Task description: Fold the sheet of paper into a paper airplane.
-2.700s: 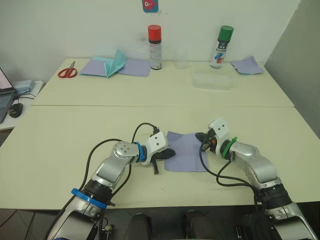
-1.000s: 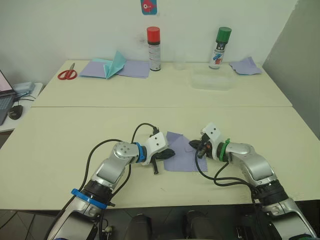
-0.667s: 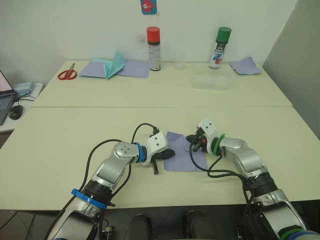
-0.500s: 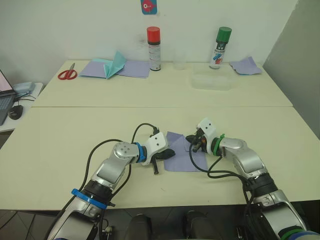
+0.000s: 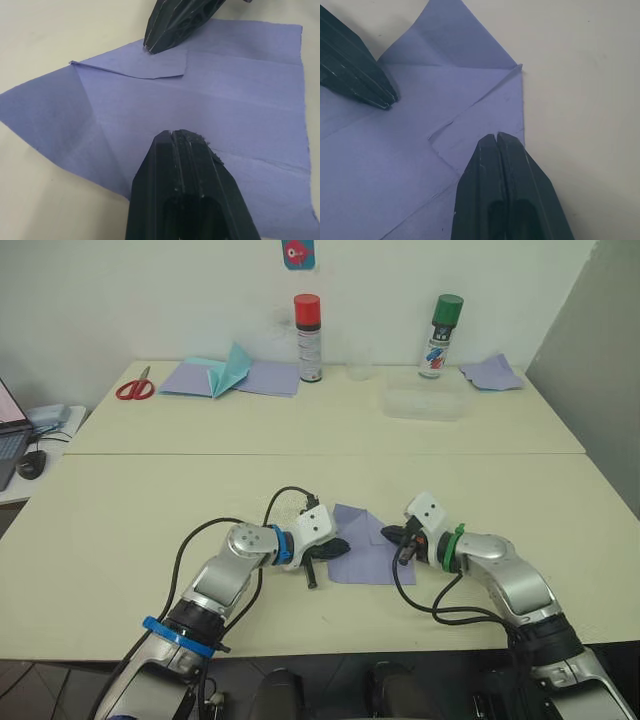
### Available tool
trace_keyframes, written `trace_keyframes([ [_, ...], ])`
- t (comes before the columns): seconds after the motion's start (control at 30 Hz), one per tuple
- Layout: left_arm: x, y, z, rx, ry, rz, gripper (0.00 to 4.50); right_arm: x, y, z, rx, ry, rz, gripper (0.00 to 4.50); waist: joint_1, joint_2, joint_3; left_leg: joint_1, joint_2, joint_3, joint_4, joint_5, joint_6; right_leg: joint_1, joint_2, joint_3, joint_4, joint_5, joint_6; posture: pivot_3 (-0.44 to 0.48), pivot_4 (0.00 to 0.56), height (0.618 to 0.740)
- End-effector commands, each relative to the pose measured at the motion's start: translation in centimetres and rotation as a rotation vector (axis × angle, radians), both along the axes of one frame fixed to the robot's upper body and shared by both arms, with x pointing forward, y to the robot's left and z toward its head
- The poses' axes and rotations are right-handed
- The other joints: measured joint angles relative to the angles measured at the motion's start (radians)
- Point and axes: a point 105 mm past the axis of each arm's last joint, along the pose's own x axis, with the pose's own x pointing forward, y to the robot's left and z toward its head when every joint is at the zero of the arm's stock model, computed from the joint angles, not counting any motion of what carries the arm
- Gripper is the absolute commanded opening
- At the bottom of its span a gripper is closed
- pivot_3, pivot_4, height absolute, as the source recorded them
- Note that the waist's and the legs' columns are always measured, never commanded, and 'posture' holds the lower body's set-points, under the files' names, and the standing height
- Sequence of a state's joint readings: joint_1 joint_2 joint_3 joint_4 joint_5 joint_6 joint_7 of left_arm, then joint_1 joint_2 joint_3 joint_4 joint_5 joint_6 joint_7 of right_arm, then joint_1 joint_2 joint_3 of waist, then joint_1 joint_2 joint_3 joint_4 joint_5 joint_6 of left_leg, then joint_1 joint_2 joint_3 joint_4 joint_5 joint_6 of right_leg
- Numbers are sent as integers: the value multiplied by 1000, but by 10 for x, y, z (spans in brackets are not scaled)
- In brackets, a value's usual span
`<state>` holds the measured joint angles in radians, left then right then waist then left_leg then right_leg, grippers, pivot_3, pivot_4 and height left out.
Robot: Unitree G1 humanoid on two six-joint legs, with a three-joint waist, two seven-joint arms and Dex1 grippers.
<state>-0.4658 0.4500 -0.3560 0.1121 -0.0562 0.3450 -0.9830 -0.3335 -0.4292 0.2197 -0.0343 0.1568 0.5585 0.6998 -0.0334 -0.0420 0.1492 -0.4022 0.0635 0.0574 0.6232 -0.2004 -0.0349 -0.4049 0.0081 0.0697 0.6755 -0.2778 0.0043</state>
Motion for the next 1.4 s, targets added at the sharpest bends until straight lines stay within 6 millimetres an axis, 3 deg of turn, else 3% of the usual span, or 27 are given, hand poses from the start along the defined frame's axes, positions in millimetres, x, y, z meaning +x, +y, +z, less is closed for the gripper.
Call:
trace_keyframes([
  [0.03, 9, -8, 24, -54, 12, 15, 0, -8, 1, -18, -33, 76, 1, 11, 0, -1, 1, 0, 0, 0, 0, 0, 0, 0, 0, 0, 0, 0, 0, 0, 150, 740],
  [0.1, 13, -16, 42, -97, -7, 6, 0, -8, 1, -19, -32, 77, 1, 11, 0, -2, 2, -1, 0, 0, 0, 0, 0, -1, 0, -1, 0, 0, 0, 0, 150, 740],
  [0.2, 21, -29, 53, -144, -31, 16, 0, -9, 2, -20, -35, 80, 3, 11, -2, -3, 3, -3, -1, 0, 0, 0, 0, -1, 1, -2, -1, 0, 0, 0, 150, 740],
  [0.4, 39, -53, 40, -102, -86, 37, 0, -11, 2, -20, -36, 83, 6, 11, -6, -4, 4, -3, -1, 1, 0, 0, 0, -2, 4, -2, -2, 3, 5, 0, 150, 740],
  [0.67, 47, -49, 7, 1, -62, 74, 0, -14, 2, -16, -34, 78, 9, 11, -6, -4, 4, -4, -1, 0, -5, 0, 0, -3, 5, -2, -2, 3, 4, 0, 150, 740],
  [1.0, 41, -60, 3, 7, -45, 6, 0, -15, 3, -11, -26, 69, 15, 11, -5, -4, 4, -4, -1, 0, -6, -1, -1, -3, 5, -4, -4, 3, 4, 0, 150, 740],
  [1.17, 38, -54, -8, 64, -38, 4, 0, 3, 7, 12, 66, -9, -46, 11, -7, -4, 4, -4, -1, 0, -8, -1, -1, -3, 5, -4, -5, 3, 4, 0, 150, 740],
  [1.4, 37, -53, -10, 65, -36, 4, 0, 6, 3, -2, 6, 15, -81, 11, -6, -4, 4, -4, -1, 0, -8, -1, -1, -3, 5, -4, -6, 3, 5, 0, 150, 740],
])
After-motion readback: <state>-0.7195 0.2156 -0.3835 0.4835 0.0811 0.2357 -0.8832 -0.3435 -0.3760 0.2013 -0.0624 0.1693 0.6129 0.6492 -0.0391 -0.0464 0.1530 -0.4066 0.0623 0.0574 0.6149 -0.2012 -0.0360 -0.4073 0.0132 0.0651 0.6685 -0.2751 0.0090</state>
